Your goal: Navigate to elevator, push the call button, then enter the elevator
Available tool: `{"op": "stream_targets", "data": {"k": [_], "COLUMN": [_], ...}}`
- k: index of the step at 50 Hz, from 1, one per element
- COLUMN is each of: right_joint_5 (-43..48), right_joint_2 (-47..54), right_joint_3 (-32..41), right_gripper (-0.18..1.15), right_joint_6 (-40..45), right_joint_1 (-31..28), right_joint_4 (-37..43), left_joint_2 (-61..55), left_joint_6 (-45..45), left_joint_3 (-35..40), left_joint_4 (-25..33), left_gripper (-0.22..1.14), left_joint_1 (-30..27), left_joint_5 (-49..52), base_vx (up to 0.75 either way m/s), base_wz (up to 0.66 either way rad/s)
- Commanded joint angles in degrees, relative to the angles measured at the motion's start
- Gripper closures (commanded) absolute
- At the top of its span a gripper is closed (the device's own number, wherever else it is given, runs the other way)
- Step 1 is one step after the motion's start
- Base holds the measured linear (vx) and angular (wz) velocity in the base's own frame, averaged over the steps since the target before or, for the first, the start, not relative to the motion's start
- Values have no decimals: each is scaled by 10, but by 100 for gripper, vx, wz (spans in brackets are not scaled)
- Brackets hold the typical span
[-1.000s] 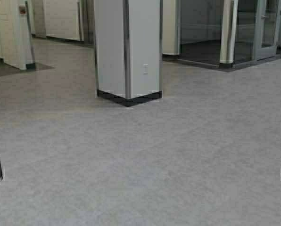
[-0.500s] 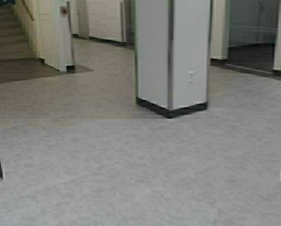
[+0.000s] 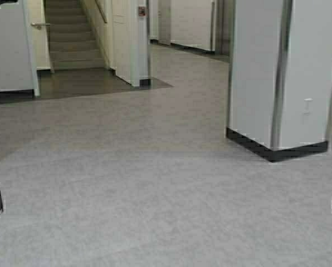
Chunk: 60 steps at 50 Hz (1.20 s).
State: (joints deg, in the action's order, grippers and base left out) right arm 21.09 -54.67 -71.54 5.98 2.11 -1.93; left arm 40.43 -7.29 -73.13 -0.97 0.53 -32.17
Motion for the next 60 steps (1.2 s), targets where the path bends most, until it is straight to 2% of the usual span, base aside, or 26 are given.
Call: {"op": "stream_targets", "data": {"k": [1, 60], "right_joint_5": [3, 5], "right_joint_2": [-9, 6], "right_joint_3": [4, 11], "right_gripper": [92, 92], "right_joint_6": [-1, 3], "right_joint_1": [1, 0], "right_joint_4": [0, 0], "left_joint_2": [8, -9], "left_joint_6": [-6, -11], "left_joint_3": [11, 12], "left_joint_4": [-5, -15], "left_gripper": [89, 89], "left_joint_1": [0, 0], "left_joint_5": [-4, -4], "base_vx": [89, 85], "base_wz": [13, 12]}}
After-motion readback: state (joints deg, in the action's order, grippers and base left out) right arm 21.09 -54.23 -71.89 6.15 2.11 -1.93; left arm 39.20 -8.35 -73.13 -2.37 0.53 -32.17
